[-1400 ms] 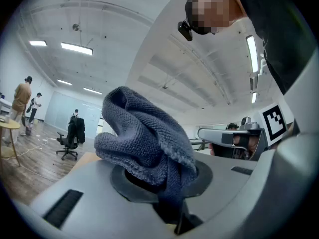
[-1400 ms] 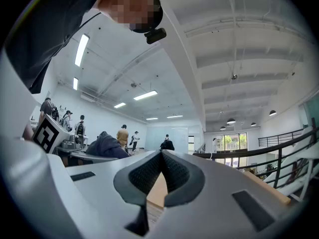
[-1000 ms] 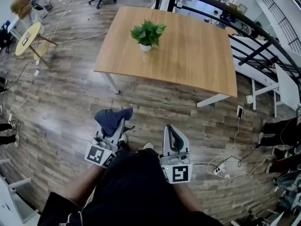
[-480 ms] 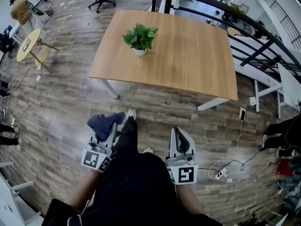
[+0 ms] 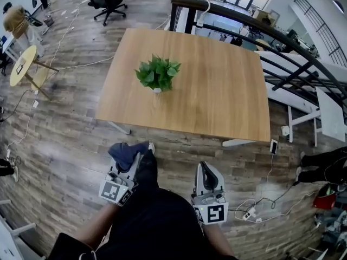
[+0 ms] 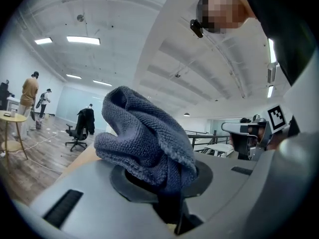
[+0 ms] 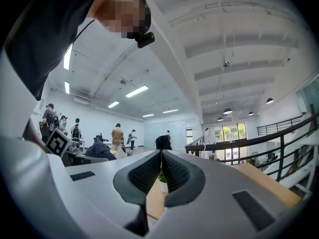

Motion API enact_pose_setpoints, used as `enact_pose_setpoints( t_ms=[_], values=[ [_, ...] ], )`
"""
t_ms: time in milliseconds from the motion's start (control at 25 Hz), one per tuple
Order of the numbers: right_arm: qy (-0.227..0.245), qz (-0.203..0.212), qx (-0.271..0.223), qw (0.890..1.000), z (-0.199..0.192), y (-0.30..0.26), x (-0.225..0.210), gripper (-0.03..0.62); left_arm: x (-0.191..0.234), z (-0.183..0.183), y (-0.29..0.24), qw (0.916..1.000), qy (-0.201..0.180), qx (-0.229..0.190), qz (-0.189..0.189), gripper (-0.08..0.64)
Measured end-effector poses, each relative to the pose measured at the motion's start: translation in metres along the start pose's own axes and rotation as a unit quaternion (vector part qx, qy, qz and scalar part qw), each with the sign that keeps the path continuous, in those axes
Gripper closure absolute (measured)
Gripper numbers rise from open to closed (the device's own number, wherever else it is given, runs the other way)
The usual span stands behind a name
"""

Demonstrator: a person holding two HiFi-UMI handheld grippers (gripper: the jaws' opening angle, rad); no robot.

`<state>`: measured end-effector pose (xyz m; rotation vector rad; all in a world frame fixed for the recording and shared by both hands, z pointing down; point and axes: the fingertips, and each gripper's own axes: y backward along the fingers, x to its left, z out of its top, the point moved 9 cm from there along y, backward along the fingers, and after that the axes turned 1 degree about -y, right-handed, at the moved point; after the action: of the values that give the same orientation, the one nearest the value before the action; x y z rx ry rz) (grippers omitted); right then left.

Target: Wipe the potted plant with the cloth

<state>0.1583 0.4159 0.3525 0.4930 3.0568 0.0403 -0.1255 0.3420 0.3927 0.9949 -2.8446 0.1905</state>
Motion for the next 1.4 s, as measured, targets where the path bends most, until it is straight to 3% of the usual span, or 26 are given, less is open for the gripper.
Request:
enact_pose_setpoints(
  t_ms=[200, 360, 440, 560, 760, 880, 1200, 1400],
  values=[
    [0.039, 0.006, -0.003, 0.999, -0.009, -0.069, -0.021, 0.575, 0.043, 0.016, -0.054, 0.9996, -0.005, 0.018, -0.023, 0.468],
    [-0.052, 0.068, -0.036, 0.996, -0.012, -0.131, -0.027, 0.574, 0.094, 0.006, -0.081, 0.9974, -0.027, 0.055, -0.039, 0.468],
    [-0.071, 0.090, -0.043, 0.992, -0.015, -0.160, -0.029, 0.574, 0.117, 0.001, -0.096, 0.9969, -0.030, 0.063, -0.036, 0.468],
    [-0.054, 0.096, -0.031, 0.993, -0.020, -0.193, -0.034, 0.574, 0.139, -0.005, -0.115, 0.9965, -0.022, 0.076, -0.028, 0.468],
    [-0.011, 0.137, -0.010, 0.990, -0.028, -0.215, -0.049, 0.574, 0.146, -0.011, -0.147, 0.9934, -0.060, 0.083, -0.051, 0.468],
    [0.005, 0.157, -0.005, 0.987, -0.022, -0.232, -0.061, 0.574, 0.147, -0.009, -0.165, 0.9951, -0.047, 0.074, -0.045, 0.468],
    [0.014, 0.174, 0.003, 0.985, -0.035, -0.248, -0.087, 0.574, 0.153, -0.001, -0.190, 0.9983, -0.022, 0.053, -0.010, 0.468],
    [-0.012, 0.132, 0.041, 0.990, -0.039, -0.230, -0.064, 0.574, 0.166, 0.006, -0.188, 0.9967, -0.027, 0.068, -0.037, 0.468]
  ],
)
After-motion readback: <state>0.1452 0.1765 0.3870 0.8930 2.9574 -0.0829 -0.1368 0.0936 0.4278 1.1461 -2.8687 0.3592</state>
